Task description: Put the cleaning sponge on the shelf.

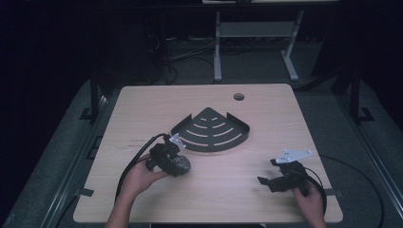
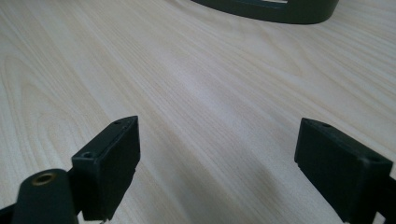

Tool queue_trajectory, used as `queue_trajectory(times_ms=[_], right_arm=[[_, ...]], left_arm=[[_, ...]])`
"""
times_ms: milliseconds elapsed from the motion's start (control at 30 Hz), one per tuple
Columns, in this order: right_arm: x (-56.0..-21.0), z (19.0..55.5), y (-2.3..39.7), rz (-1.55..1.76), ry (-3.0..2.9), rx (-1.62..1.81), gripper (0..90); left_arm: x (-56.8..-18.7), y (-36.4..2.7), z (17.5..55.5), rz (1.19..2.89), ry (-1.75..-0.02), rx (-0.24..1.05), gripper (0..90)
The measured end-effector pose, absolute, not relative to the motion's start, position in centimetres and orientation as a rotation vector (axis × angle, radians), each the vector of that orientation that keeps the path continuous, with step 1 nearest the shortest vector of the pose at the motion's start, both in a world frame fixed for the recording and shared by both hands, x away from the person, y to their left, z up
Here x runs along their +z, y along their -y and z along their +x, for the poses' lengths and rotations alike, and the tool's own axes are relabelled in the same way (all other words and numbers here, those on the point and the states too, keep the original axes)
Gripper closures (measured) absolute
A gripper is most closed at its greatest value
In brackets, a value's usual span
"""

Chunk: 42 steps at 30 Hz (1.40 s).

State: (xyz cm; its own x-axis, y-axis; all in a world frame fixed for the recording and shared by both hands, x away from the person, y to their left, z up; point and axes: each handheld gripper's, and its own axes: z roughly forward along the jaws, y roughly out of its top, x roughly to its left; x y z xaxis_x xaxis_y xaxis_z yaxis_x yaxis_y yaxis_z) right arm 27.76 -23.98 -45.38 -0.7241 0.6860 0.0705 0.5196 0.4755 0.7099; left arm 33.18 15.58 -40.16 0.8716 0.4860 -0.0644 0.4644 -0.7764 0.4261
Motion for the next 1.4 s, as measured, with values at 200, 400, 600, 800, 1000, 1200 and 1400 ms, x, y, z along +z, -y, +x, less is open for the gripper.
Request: queue_trajectory(times_ms=[200, 400, 600, 800, 1000, 1200, 1400], right_arm=[[-45.4, 27.8, 24.0, 1.038, -2.498, 1.087, 13.8], [-45.3, 27.8, 24.1, 1.044, -2.492, 1.091, 13.8], [-45.3, 27.8, 24.1, 1.043, -2.491, 1.087, 13.9], [-45.3, 27.8, 24.2, 1.041, -2.487, 1.088, 13.8], [-45.3, 27.8, 24.1, 1.049, -2.485, 1.092, 13.8], [-45.2, 27.7, 24.2, 1.045, -2.483, 1.093, 13.8], [-45.2, 27.8, 24.2, 1.041, -2.486, 1.091, 13.8]], left_arm=[[-40.0, -15.3, 33.7, 2.604, -0.704, 0.056, 33.9], [-39.5, -14.8, 34.2, 2.610, -0.692, 0.052, 34.0], [-39.1, -14.4, 34.7, 2.611, -0.691, 0.049, 34.0], [-38.8, -14.1, 35.1, 2.611, -0.685, 0.044, 33.9], [-38.4, -13.7, 35.5, 2.617, -0.676, 0.044, 33.9], [-38.1, -13.4, 35.8, 2.620, -0.675, 0.042, 33.9], [-37.6, -13.0, 36.4, 2.629, -0.668, 0.047, 33.9]])
